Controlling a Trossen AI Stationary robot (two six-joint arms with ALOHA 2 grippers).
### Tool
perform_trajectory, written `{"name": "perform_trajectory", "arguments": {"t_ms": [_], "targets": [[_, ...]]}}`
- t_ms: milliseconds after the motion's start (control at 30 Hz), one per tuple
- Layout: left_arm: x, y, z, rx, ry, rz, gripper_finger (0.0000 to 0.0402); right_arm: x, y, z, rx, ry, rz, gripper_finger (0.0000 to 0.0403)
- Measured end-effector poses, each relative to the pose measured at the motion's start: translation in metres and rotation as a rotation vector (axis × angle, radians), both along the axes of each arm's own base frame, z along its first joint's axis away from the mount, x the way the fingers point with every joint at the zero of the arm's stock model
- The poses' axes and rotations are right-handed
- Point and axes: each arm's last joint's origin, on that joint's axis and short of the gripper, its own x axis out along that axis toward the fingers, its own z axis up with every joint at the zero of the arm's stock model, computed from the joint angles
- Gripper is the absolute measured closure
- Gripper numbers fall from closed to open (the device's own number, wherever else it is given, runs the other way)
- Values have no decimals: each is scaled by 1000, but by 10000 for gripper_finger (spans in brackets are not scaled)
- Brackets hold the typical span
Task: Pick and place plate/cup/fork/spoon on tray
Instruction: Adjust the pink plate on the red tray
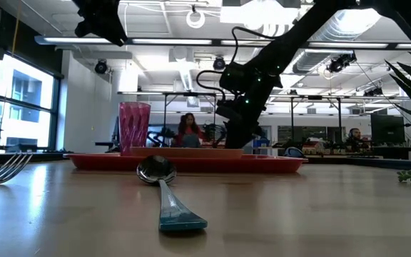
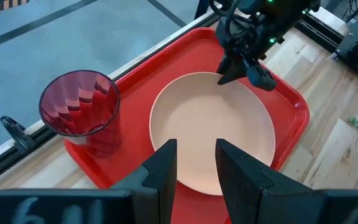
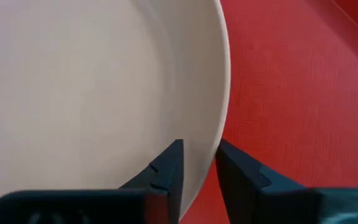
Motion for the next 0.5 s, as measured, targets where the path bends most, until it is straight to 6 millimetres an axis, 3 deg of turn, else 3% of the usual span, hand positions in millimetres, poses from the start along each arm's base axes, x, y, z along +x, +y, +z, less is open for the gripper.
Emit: {"name": "perform_trajectory", "arguments": {"t_ms": [267, 500], "targets": [[0, 0, 0, 0, -1, 0, 300, 0, -1, 0, 14, -7, -71, 388], [0, 0, 0, 0, 0, 0, 300, 1, -2, 1, 25, -19, -155, 398]]}}
